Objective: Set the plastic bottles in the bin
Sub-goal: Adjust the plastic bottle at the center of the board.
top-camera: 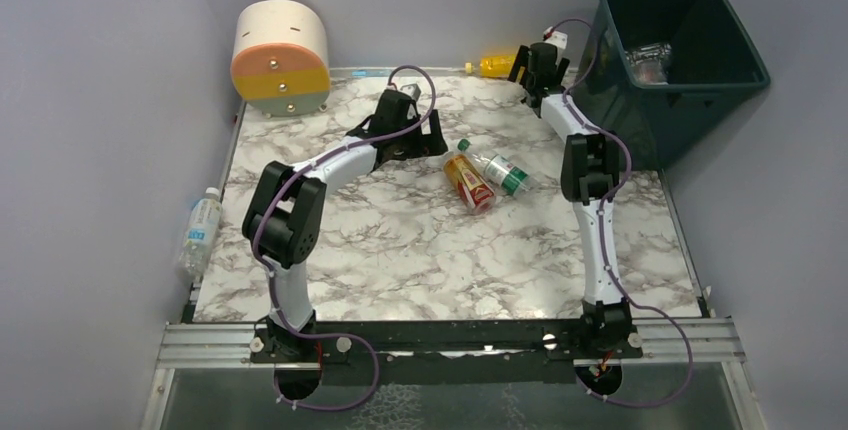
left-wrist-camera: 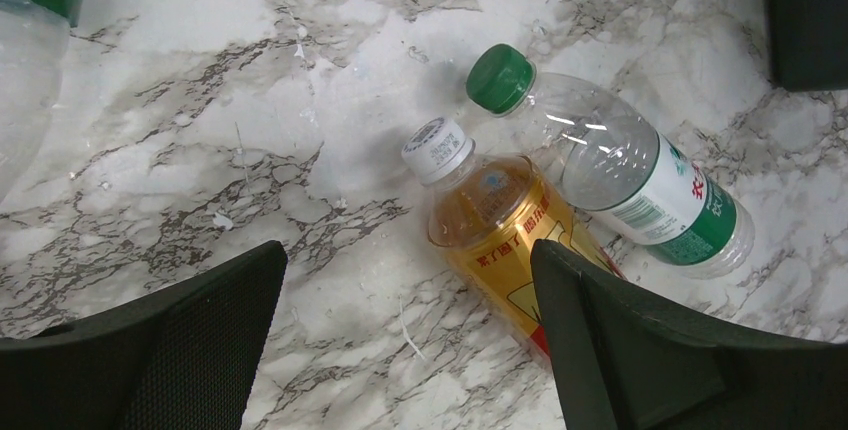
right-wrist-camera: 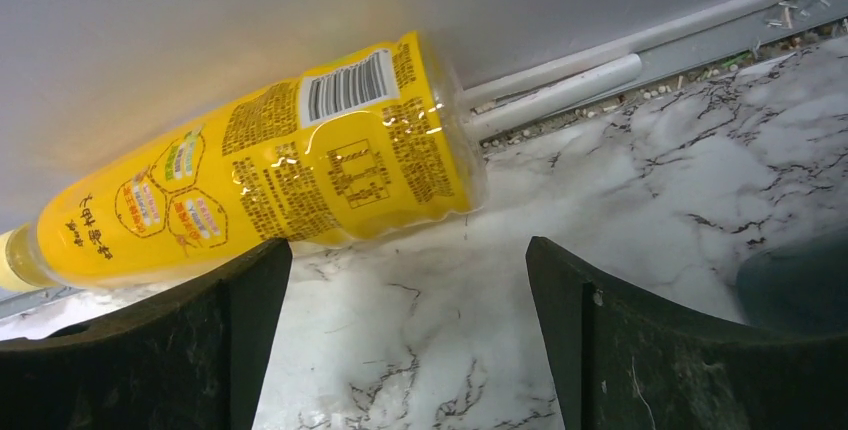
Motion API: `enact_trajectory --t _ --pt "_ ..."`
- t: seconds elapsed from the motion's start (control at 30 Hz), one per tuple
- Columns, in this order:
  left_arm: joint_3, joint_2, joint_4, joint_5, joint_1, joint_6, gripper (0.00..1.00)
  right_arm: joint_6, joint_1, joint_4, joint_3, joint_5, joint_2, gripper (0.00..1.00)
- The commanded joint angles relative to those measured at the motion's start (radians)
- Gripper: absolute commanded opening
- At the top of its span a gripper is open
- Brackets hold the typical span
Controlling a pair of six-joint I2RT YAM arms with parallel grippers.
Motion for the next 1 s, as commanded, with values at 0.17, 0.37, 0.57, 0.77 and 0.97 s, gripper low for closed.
enact_trajectory --t 0.17,0.37,0.57,0.77,0.97 --pt "0.047 0.026 -0.015 0.014 -0.003 0.023 0.99 0.111 -0.116 0.182 -0.021 -0.203 0.034 0.91" --pt "0.052 0.025 -0.024 0.013 -0.002 0.029 0.99 0.088 -0.121 0.29 0.074 -0.459 0.107 0.91" --pt "0.027 0.009 -0.001 0.02 -0.009 0.011 0.99 0.128 -0.079 0.49 -0.443 -0.862 -0.19 0.86" --pt "-0.064 -0.017 0.034 0.031 -0.029 -0.002 0.99 0.016 0.077 0.621 -1.09 -0.879 -0.718 0.88" --pt "-0.093 -0.072 0.035 0.013 -0.033 0.004 0.99 -0.049 0.083 0.467 -1.064 -0.792 -0.871 0.89"
